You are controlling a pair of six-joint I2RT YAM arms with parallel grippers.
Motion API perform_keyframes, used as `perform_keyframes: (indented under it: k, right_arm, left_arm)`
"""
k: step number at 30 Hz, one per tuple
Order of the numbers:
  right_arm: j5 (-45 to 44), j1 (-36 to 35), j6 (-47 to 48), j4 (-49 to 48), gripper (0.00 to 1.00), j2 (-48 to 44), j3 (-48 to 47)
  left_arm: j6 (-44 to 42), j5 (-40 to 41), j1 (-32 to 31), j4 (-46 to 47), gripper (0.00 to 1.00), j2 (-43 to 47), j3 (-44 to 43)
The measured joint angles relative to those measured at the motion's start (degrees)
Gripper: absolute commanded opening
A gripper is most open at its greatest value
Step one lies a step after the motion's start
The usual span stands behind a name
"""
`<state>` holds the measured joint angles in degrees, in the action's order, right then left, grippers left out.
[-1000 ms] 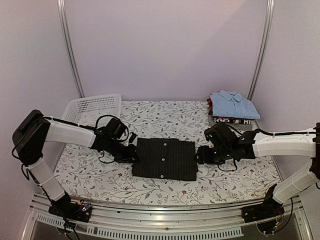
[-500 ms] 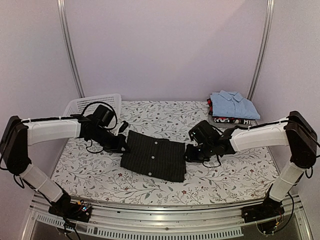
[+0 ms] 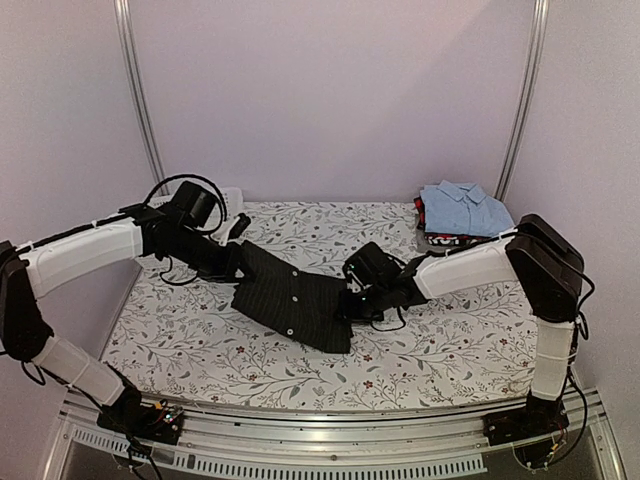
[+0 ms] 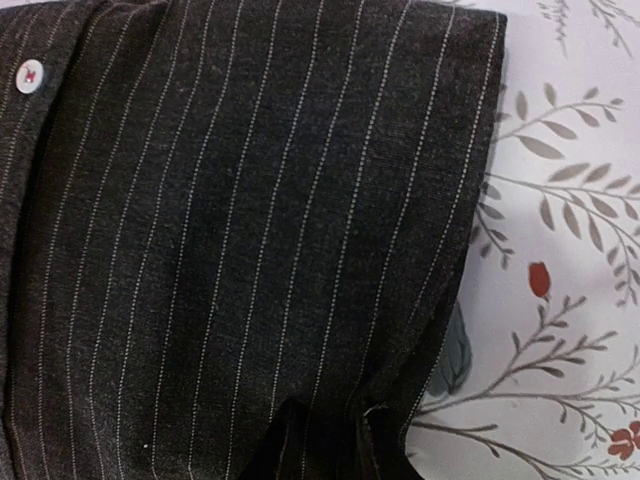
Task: Fold and stack the long sleeve shirts
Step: Turn over the square folded shirt at the center of the board.
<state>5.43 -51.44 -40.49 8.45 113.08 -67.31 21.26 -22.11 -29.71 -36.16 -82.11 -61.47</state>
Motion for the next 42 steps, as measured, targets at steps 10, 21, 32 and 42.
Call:
perform_keyframes:
  k: [10, 21, 32, 42]
  right_arm:
    - [7.0, -4.3, -0.8, -4.5, 0.19, 16.8, -21.8]
    - [19.5, -7.2, -9.7, -22.9, 0.24, 32.3, -35.7]
    - [23.4, -7.2, -19.2, -37.0, 0.30, 31.3, -28.6]
    - [14.3, -6.0, -21.1, -39.6, 0.41, 9.7, 5.4]
  left_arm:
    - [-1.6, -0.9, 0.4, -4.7, 0.00, 3.1, -11.7]
    - [-3.9, -5.5, 0.5, -3.9, 0.00, -4.6, -15.8]
    - [-3.8, -11.8, 0.2, 0.5, 0.00, -19.0, -23.8]
    - [-3.4, -15.0, -3.5, 3.4, 0.01, -29.3, -26.4]
